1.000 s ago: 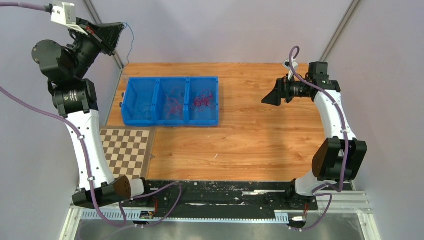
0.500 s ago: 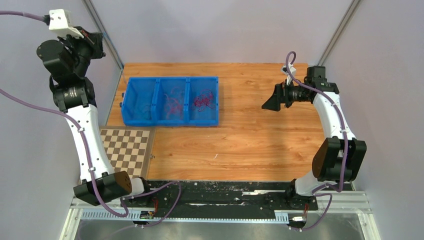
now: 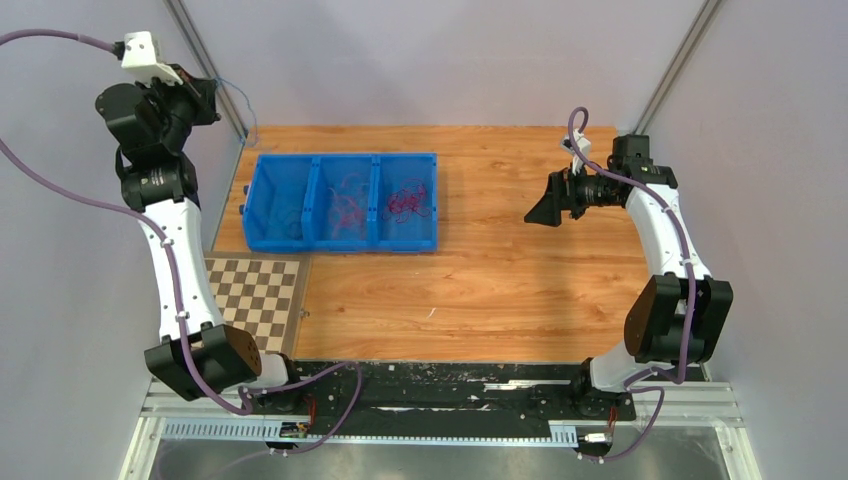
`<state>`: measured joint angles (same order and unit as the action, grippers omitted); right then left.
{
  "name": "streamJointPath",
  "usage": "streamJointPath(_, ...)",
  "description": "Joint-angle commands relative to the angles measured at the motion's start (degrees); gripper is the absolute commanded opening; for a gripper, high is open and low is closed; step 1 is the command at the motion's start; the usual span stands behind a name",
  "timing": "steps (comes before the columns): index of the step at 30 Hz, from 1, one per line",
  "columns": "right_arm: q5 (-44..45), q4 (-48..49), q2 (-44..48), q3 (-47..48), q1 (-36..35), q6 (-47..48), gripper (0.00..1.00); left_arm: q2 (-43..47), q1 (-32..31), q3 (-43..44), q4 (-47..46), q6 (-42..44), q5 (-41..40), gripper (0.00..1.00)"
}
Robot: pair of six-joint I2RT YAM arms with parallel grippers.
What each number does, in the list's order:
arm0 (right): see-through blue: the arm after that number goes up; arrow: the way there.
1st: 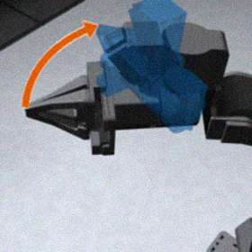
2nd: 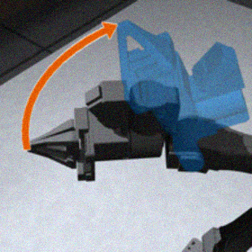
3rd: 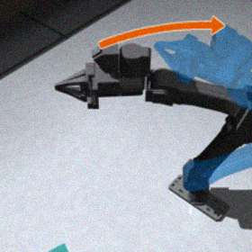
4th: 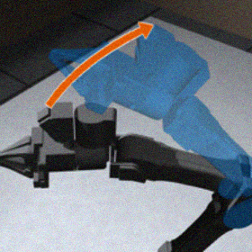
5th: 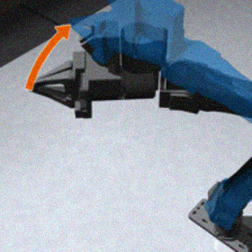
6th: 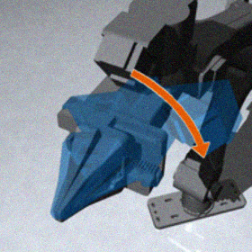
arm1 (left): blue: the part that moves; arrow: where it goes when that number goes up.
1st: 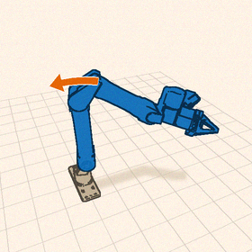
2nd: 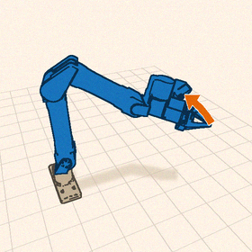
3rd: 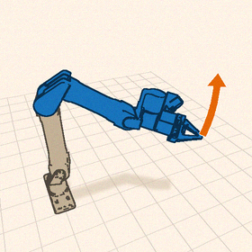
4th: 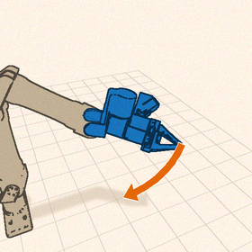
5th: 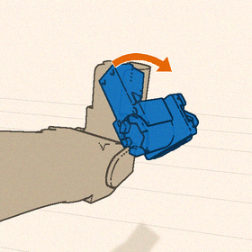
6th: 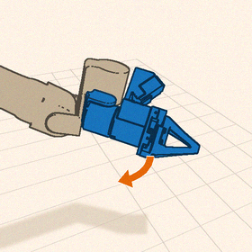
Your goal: Untangle the cables
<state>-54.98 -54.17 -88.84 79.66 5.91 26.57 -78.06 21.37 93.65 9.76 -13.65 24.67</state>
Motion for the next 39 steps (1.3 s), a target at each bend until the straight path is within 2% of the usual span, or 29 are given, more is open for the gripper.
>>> streamJointPath(1,-0.52,-0.10,1.82,0.24,-0.03,2.15,0.90,-0.27,0.34,-1.74,-2.30,2.11,0.02,0.00)
streamJointPath(6,-0.46,-0.25,1.72,0.16,-0.05,2.39,0.90,1.50,0.34,-4.50,-2.20,5.96,-0.95,0.00)
streamJointPath(15,-0.83,-0.83,0.44,1.35,-0.03,2.49,0.90,2.54,0.34,-2.97,-4.18,6.32,-1.85,0.00)
streamJointPath(28,-1.38,-1.02,-0.81,1.64,-0.07,1.57,0.90,-2.82,0.33,-2.47,-4.68,6.51,2.08,0.00)
streamJointPath(39,-1.27,-1.06,-1.34,0.47,-0.09,0.62,0.90,-4.48,0.34,-17.39,-2.35,12.45,4.90,0.00)
